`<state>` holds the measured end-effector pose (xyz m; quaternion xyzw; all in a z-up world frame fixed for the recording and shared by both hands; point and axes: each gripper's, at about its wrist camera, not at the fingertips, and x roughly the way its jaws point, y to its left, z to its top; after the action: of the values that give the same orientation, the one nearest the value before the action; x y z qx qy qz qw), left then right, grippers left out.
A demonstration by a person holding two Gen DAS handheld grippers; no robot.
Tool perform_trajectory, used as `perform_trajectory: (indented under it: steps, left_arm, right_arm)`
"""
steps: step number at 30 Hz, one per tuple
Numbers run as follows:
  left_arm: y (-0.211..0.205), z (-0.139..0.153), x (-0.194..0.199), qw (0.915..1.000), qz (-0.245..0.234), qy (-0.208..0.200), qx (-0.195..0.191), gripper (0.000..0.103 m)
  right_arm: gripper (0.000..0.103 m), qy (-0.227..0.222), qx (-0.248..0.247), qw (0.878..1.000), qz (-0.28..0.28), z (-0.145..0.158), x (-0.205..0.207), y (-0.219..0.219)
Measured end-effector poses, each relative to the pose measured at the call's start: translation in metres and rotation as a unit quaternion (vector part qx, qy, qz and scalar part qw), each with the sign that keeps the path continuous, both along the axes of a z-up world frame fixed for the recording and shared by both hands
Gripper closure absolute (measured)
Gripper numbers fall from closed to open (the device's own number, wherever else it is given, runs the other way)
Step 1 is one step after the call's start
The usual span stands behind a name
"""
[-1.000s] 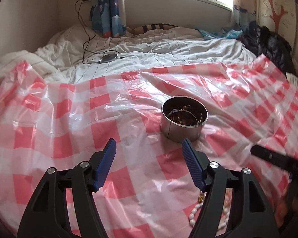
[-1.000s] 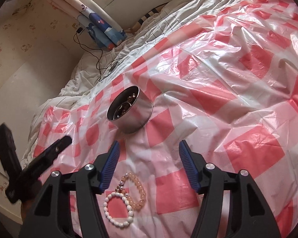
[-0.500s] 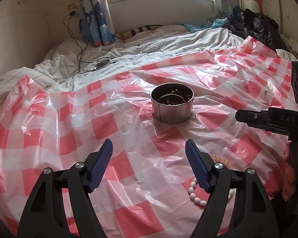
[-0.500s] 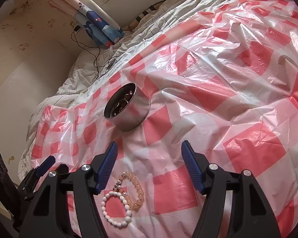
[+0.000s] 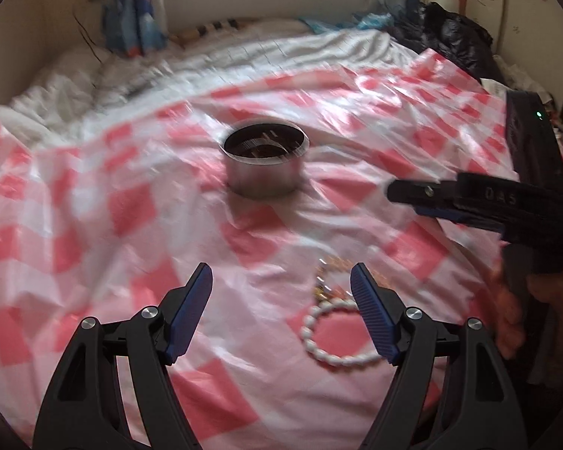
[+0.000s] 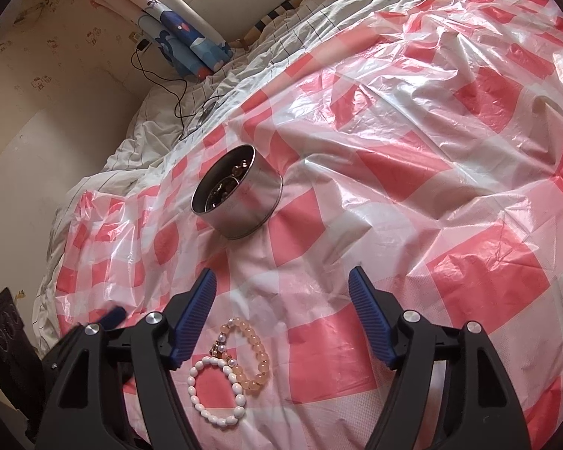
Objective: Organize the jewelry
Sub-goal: 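Close left tool on white bead bracelet while right grasps pink bead bracelet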
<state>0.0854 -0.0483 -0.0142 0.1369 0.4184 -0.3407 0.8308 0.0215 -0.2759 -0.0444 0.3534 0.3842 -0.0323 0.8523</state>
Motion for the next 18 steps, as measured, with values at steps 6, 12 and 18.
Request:
perform_trajectory:
  steps: [6, 12, 18]
  left_arm:
    - [-0.01, -0.022, -0.013, 0.9984, -0.04, 0.01, 0.038, 0.031]
    - [-0.018, -0.04, -0.026, 0.994, -0.071, -0.002, 0.083, 0.036]
    - [-0.008, -0.043, -0.017, 0.9933, -0.046, -0.007, 0.106, 0.096]
  right_arm:
    - [0.031, 0.003, 0.003, 1.0, 0.001, -0.001, 0.0, 0.0]
    - [0.031, 0.003, -0.009, 1.0, 0.029, -0.001, 0.004, 0.01]
    - [0.031, 0.009, -0.049, 0.997, 0.061, 0.004, 0.01, 0.031]
